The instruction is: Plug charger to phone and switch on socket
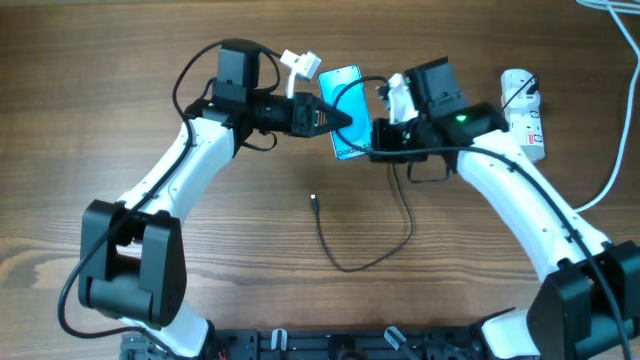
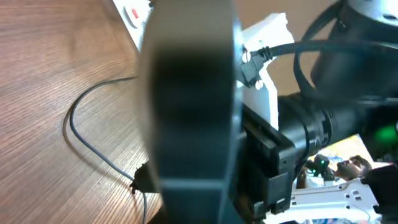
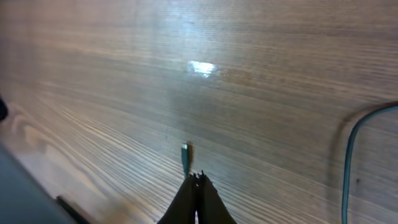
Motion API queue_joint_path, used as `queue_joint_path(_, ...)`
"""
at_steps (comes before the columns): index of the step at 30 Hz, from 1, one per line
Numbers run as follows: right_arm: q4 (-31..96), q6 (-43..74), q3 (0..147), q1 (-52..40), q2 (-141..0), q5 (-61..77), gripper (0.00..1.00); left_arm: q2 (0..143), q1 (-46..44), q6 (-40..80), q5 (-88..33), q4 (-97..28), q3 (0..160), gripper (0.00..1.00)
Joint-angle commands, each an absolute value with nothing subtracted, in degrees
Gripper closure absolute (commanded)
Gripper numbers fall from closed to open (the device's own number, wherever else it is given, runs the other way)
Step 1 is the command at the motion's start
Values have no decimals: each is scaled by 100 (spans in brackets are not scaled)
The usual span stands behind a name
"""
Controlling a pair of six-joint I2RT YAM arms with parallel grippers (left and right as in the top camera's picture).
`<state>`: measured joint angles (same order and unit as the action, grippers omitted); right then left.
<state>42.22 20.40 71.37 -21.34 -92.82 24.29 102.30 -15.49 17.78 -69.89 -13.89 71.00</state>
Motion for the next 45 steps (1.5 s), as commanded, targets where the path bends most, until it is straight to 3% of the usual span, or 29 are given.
queue_joint_path(1,4119,2053,7153,-2493,-9356,2550,95,10092,-1789,1680,-6934,-1319,7201,95)
queue_joint_path(5,4136,2110,7153,-2392,-9356,1264,92,10092,-1789,1678,-6934,-1490,7201,94)
queue_joint_path(12,4097,2078,7153,-2338,-9356,1431,92,10095,-1789,1675,-6934,-1752,7201,95)
queue_joint_path(21,4401,1907,7153,-2311,-9356,-172,93,10095,-1778,1680,-6420,-1859,7201,96)
queue_joint_path(25,4281,1990,7153,-2307,-9356,338,96,10095,-1791,1678,-6420,-1922,7201,96)
queue_joint_path(31,3651,2003,7150,-2307,-9356,2403,96,10095,-1789,1678,-6420,-2051,7201,96)
queue_joint_path(45,3544,2547,7153,-2307,-9356,3354,96,10095,-1789,1678,-6418,-2126,7201,90)
